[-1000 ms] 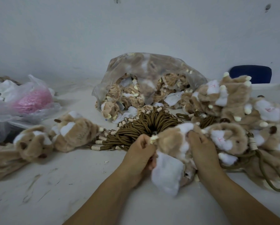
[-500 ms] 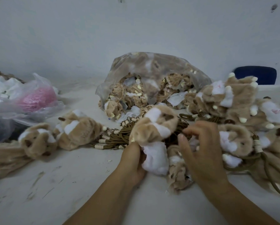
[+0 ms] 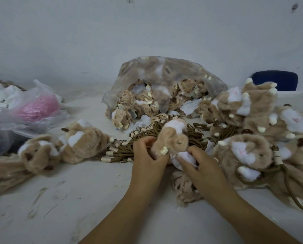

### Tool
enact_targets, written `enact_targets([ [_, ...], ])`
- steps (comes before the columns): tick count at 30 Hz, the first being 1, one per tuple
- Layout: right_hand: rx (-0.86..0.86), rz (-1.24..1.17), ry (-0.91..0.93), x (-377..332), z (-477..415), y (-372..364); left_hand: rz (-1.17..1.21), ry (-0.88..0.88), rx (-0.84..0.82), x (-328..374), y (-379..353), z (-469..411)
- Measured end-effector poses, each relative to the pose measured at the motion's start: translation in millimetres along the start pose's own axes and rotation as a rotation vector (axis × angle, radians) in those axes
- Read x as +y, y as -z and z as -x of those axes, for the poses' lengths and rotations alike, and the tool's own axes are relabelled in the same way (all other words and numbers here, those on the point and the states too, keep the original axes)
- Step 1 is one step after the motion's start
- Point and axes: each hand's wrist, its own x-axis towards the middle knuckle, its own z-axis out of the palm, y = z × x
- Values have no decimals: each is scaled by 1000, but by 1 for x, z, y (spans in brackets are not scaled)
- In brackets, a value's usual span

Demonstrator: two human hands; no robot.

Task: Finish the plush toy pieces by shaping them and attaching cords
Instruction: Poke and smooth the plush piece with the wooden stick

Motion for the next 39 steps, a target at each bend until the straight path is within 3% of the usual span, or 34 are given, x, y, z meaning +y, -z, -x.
enact_targets([
  [5,84,-33,-141,8,-1,5,-181,-202,-93,3,-12,9],
  [9,145,-106,-208,12,-2,7,-158,-264,-138,4,-13,11],
  [12,143,-144,-208,7,-2,8,-190,-204,-126,0,-14,8],
  [17,-7,-179,-70,-10,4,5,-145,-115,-77,-1,-10,5],
  [23,14,-103,19,-7,0,8,37,-66,-202,-2,-8,8],
  [27,-2,-80,-2,-1,-2,6,206,53,-320,0,-9,7],
  [34,-90,-147,9,-3,2,8,417,178,-319,-4,-7,1],
  [39,-37,-267,-146,4,-2,9,525,217,-367,-4,-8,2],
])
